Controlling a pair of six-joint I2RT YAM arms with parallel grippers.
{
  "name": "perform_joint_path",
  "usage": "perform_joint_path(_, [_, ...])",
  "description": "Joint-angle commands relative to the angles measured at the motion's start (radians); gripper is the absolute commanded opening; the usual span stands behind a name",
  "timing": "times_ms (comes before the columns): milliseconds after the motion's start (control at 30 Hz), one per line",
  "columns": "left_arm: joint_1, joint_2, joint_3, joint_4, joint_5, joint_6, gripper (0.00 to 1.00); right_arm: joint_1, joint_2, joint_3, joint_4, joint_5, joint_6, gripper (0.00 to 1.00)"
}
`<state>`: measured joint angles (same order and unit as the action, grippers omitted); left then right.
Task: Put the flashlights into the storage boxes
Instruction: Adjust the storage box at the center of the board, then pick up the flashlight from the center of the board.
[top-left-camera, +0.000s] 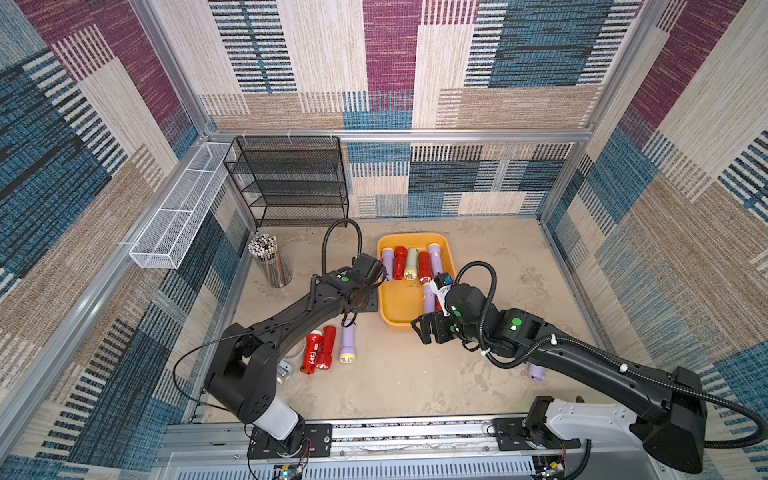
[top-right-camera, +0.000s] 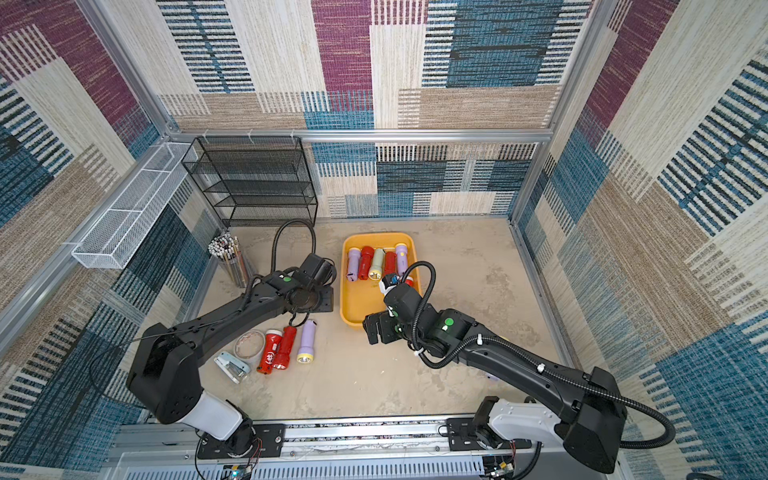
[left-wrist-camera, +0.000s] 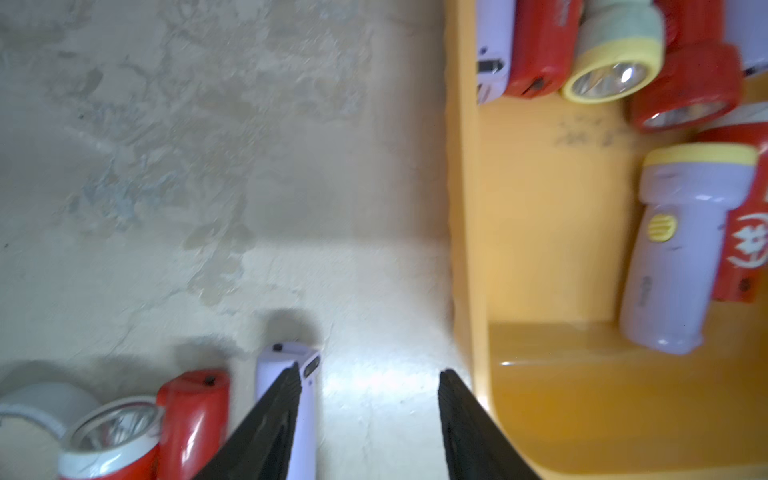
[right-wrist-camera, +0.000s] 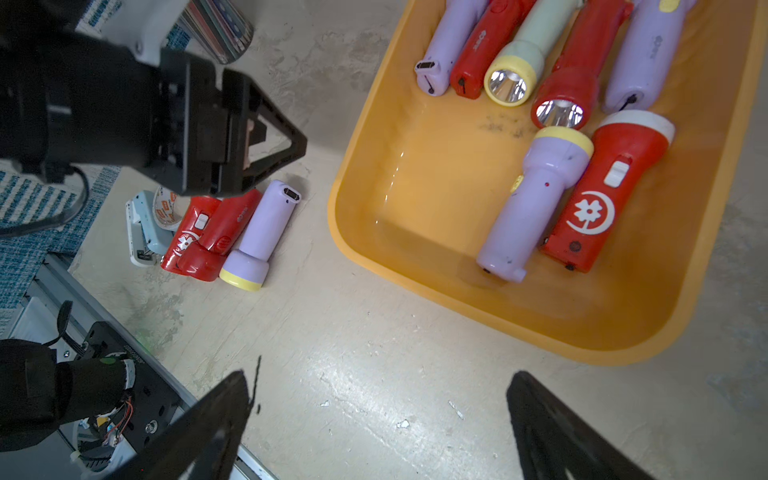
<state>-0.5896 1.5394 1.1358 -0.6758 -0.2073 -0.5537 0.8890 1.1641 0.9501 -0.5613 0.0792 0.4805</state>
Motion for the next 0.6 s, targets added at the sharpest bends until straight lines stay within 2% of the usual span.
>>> perform_joint_path(0, [-0.001, -0.064, -0.084, -0.046, -0.035, -0.035, 0.57, -0.005, -0.010, -0.004, 0.047, -0.012, -0.024, 1.00])
perform_joint_path(267, [-0.001, -0.123, -0.222, -0.015, -0.021, -0.066, 0.57, -0.008, -0.052, -0.043, 0.066, -0.041, -0.021, 1.00])
perform_joint_path(567, [0.000, -0.015, -0.258, 0.056, 0.013, -0.075, 0.54, -0.009, -0.145, -0.107, 0.054, -0.050, 0.013, 1.00])
